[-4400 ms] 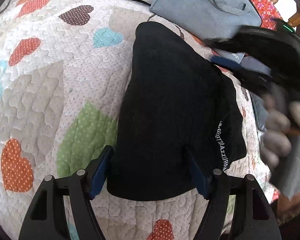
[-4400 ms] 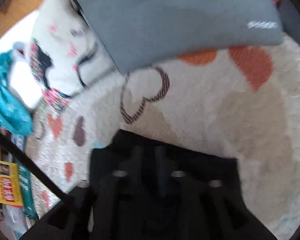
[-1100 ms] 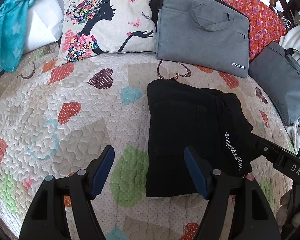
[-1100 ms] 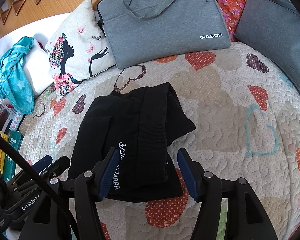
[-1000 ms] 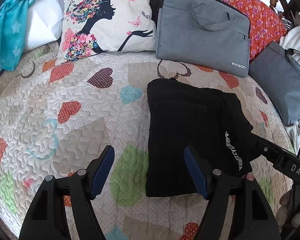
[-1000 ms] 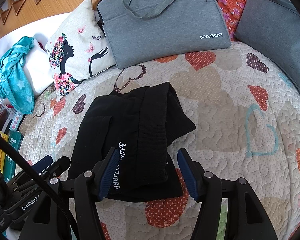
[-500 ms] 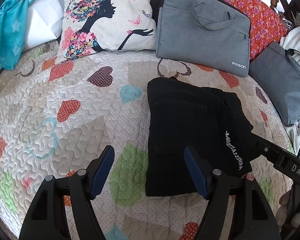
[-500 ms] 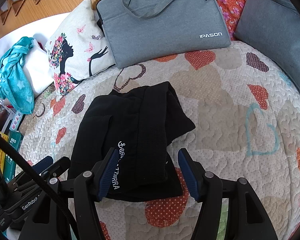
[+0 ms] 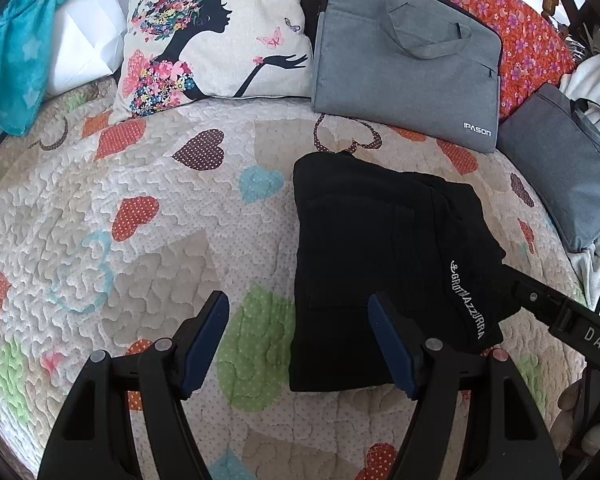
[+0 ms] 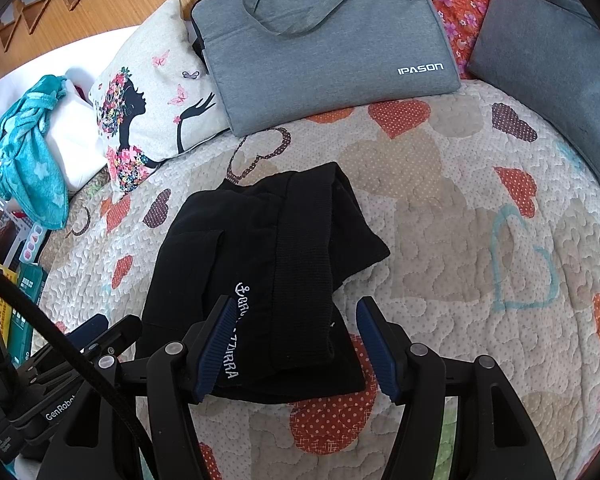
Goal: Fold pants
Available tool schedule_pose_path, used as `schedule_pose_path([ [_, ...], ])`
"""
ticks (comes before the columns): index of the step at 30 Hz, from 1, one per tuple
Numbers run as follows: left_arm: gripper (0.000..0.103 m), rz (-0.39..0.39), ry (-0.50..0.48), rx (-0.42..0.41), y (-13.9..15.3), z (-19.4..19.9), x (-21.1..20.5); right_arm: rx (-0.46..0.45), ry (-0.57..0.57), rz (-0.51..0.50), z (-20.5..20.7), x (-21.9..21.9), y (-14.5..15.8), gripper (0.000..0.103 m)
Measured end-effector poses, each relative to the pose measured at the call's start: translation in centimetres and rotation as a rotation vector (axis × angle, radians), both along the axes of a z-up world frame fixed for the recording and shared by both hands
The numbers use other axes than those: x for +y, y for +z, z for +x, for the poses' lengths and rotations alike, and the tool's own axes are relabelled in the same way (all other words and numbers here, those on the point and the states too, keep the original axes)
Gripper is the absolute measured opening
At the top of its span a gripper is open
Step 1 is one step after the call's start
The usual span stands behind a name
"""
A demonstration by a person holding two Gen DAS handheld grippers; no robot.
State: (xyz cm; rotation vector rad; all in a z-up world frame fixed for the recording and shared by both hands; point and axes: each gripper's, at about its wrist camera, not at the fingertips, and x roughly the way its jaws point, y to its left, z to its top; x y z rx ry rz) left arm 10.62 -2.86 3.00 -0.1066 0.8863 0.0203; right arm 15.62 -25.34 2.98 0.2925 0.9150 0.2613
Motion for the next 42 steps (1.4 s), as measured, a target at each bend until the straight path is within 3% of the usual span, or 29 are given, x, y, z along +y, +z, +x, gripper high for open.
schedule_pose_path([
  [4,0.071,-0.075,0.008,0.004,0.5,0.7,1.2,-0.028,-0.060,0.039,0.1,-1.9,0.7,0.068],
  [6,0.071,-0.189,0.013,0.025,0.4,1.9,2.6,-0.014,-0.105,0.105,0.4,-3.6,0.6,0.074],
  [9,0.071,-0.366,0.009,0.087,-1.0,4.3,4.3,0.070,-0.174,0.281,1.0,-6.3,-0.9,0.076],
  [13,0.071,-0.414,-0.012,0.162,-3.4,7.1,5.1,0.206,-0.164,0.496,2.5,-7.4,-4.0,0.079],
  [16,0.071,-0.523,-0.046,0.183,-4.5,8.2,5.2,0.299,-0.127,0.598,4.0,-6.6,-6.3,0.080],
  [17,0.072,-0.545,-0.066,0.189,-4.8,8.6,4.9,0.318,-0.126,0.593,4.7,-6.2,-6.8,0.080],
  [20,0.078,-0.563,-0.122,0.216,-5.5,9.8,3.9,0.292,-0.085,0.582,6.0,-4.9,-6.6,0.095],
  [22,0.085,-0.548,-0.156,0.221,-6.0,10.6,2.9,0.275,-0.028,0.582,7.0,-3.5,-6.5,0.096],
  [24,0.085,-0.495,-0.176,0.217,-5.6,11.2,1.9,0.285,-0.001,0.539,8.0,-1.9,-6.5,0.096],
  [25,0.083,-0.481,-0.184,0.217,-5.5,11.3,1.4,0.276,0.011,0.516,8.6,-1.0,-6.1,0.090],
  [26,0.071,-0.488,-0.196,0.216,-5.3,11.5,1.1,0.281,0.040,0.511,9.2,0.0,-5.9,0.082],
  [29,0.055,-0.472,-0.192,0.221,-4.8,12.1,0.5,0.283,0.065,0.446,10.1,1.9,-5.5,0.056],
  [30,0.054,-0.471,-0.193,0.216,-4.4,12.2,0.6,0.275,0.073,0.435,10.2,2.1,-5.2,0.044],
  [31,0.052,-0.478,-0.190,0.207,-4.1,12.3,0.8,0.249,0.078,0.422,10.3,2.3,-4.4,0.039],
  [37,0.051,-0.538,-0.179,0.105,-1.3,13.1,1.7,0.091,0.085,0.365,10.5,2.6,-0.8,0.036],
  [42,0.051,-0.508,-0.151,0.087,-1.4,14.6,1.5,0.078,0.068,0.363,12.1,2.7,-1.1,0.036],
])
